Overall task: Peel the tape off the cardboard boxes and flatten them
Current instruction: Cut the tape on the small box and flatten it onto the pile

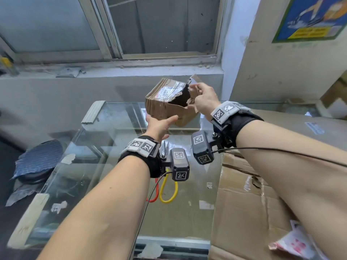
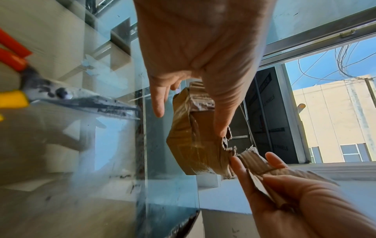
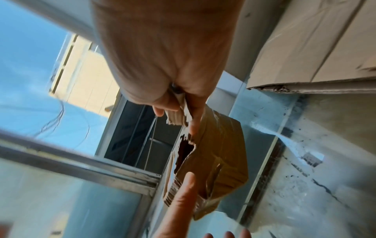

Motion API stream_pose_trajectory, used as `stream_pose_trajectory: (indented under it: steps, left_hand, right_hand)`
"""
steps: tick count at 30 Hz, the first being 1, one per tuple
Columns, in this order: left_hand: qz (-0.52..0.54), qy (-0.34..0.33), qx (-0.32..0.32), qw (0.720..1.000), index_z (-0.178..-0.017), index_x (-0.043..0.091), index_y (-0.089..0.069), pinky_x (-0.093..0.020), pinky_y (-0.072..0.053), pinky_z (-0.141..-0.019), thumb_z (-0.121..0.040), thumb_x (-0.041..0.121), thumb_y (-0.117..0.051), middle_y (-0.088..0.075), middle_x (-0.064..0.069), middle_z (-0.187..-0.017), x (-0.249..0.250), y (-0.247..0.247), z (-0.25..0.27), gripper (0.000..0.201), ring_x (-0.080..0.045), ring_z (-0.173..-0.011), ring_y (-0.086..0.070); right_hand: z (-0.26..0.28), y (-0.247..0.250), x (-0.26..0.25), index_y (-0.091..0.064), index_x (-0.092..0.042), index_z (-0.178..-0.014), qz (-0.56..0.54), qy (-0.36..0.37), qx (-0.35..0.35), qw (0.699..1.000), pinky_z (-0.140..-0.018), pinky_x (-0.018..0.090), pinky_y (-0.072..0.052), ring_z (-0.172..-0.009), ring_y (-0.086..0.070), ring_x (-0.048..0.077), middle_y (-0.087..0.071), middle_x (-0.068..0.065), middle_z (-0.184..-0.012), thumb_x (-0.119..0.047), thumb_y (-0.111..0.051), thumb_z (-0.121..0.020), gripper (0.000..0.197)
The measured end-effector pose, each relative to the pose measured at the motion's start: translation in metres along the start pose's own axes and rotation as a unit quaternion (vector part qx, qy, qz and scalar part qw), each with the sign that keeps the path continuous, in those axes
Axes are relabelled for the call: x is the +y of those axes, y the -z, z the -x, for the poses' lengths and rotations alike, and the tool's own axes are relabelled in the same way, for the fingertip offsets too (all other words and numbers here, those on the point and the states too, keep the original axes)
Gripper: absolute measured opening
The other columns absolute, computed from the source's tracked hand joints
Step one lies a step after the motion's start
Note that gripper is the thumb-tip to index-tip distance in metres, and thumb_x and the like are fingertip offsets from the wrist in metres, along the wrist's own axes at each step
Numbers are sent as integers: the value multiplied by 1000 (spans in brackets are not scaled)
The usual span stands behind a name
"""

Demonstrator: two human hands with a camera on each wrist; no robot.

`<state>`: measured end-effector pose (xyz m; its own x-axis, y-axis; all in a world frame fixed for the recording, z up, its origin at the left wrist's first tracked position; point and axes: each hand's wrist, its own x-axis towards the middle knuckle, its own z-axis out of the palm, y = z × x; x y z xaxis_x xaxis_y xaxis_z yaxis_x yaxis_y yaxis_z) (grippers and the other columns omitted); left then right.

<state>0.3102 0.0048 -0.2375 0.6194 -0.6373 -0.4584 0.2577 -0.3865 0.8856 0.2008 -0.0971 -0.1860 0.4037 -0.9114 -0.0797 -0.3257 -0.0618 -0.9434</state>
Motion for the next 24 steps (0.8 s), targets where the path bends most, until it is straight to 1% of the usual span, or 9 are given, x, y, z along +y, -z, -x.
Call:
stream_pose_trajectory:
  steps: [2,5,8,12,14,17,19,21,24]
  left_hand:
    - [-2,-7,16,1000,-152,27,10,-48,-45,-103,-69,31,-86,-21,-10,-155,-1,-6,12,127,-27,-131,-42]
    - [-5,1,60,998,-149,36,13,-52,-44,-102,-42,53,-90,-20,-8,-156,-3,-12,29,150,-30,-133,-41]
    - [75,35,64,994,-151,26,7,-54,-47,-98,-61,39,-89,-18,-13,-156,-6,-15,48,133,-34,-135,-38]
    - [156,49,72,984,-151,19,-1,-55,-48,-96,-58,32,-92,-24,-14,-154,-9,-26,88,131,-34,-128,-45]
    - [148,29,85,985,-150,24,5,-55,-46,-97,-49,37,-95,-22,-12,-155,-10,-34,112,143,-33,-125,-49]
    - [97,-19,118,988,-148,36,6,-56,-41,-101,-17,59,-92,-24,-7,-154,-15,-43,133,165,-34,-127,-46]
    - [85,-36,132,987,-146,41,5,-57,-38,-103,-10,68,-87,-24,-5,-154,-19,-48,139,167,-33,-131,-42]
    - [50,-48,147,987,-148,37,6,-57,-35,-106,-15,73,-86,-20,-8,-156,-14,-55,167,165,-32,-138,-32]
    - [-92,-160,186,965,-153,24,-4,-50,-20,-117,-48,63,-85,-12,-12,-158,-6,-70,216,139,-29,-146,-15]
  right_hand:
    - [9,10,-1,-59,-14,-115,-77,-4,4,997,-82,43,-57,-109,-60,29,-59,13,-123,20,-41,-81,51]
    - [24,26,-4,-61,-14,-101,-154,2,18,988,-85,45,-54,-103,-62,31,-62,10,-99,21,-34,-81,48]
    - [43,45,-10,-60,-11,-98,-228,1,2,974,-76,39,-54,-93,-62,30,-61,10,-93,26,-27,-77,54]
    - [76,74,-23,-59,-12,-90,-301,-9,-32,953,-58,34,-58,-75,-64,28,-60,12,-96,26,-26,-79,52]
    - [95,89,-30,-59,-11,-88,-328,-16,-48,943,-58,39,-57,-69,-63,32,-59,15,-93,26,-26,-79,50]
    - [122,117,-39,-60,-9,-88,-340,-3,-73,938,-58,41,-57,-69,-62,35,-59,18,-94,25,-26,-79,49]
    - [140,139,-44,-60,-8,-89,-344,10,-90,935,-60,42,-57,-71,-61,38,-59,20,-95,24,-26,-79,48]
    - [156,160,-49,-61,-7,-91,-336,24,-97,937,-70,48,-55,-76,-63,41,-61,22,-96,23,-27,-79,46]
    - [177,188,-56,-65,-7,-94,-293,57,-86,951,-87,56,-51,-95,-64,44,-64,26,-108,20,-32,-76,47]
